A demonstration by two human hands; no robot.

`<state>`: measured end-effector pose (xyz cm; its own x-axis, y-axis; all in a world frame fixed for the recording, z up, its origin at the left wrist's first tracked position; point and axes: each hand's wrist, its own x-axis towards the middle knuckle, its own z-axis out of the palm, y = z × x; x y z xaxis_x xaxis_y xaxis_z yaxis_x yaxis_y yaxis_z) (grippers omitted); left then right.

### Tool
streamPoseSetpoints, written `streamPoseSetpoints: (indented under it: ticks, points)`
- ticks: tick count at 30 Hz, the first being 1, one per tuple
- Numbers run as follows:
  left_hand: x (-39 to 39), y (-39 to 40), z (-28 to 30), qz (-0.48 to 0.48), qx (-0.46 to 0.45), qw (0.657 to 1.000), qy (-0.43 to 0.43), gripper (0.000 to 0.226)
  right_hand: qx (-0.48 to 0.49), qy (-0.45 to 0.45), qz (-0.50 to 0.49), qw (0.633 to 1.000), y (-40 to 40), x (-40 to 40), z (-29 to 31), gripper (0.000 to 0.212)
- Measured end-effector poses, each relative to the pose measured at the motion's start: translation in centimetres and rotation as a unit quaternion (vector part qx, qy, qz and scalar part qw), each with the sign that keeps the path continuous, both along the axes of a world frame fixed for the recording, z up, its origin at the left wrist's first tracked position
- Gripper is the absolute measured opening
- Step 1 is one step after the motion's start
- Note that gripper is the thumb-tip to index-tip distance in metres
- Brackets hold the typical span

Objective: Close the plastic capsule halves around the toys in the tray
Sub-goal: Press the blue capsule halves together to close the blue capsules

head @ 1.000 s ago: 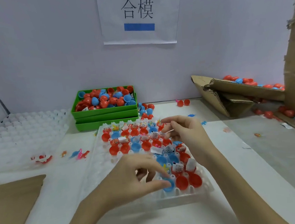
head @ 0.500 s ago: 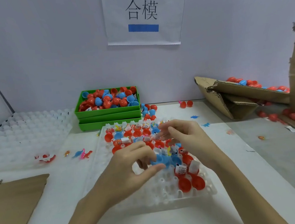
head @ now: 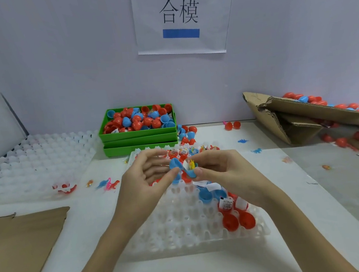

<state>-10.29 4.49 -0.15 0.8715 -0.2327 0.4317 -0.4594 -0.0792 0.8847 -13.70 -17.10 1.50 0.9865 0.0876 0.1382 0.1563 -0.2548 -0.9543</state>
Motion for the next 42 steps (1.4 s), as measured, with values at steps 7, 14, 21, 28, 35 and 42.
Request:
streamPoseSetpoints:
  ticks: [7,14,21,28,35,42]
  points:
    - [-0.3,-0.3,-0.1,-0.020,0.022,1.000,0.003,0.024,-0.090,-0.087,-0.012,0.992,1.0,-0.5,-0.3,0.035]
    - [-0.4,-0.6,-0.1,-0.016,-0.035,0.999,0.012,0.022,-0.159,-0.213,-0.062,0.962,2.5,-0.5,-0.8,0.039]
    - [-0.4,-0.5,0.0,-0.036,-0.061,0.997,0.020,0.027,-0.118,-0.239,-0.072,0.961,2.9,-0.5,-0.6,0.033]
    - [-0.7,-0.5,0.2,-0.067,-0.055,0.996,0.023,0.025,-0.094,-0.203,-0.042,0.974,2.6,-0.6,-0.4,0.022]
    - [-0.6,-0.5,0.0,-0.046,-0.050,0.997,0.025,0.019,-0.104,-0.216,-0.057,0.969,2.8,-0.7,-0.3,0.037]
    - [-0.7,-0.6,0.2,-0.070,-0.108,0.991,0.045,0.022,-0.060,-0.249,-0.073,0.964,3.4,-1.0,-0.1,0.030]
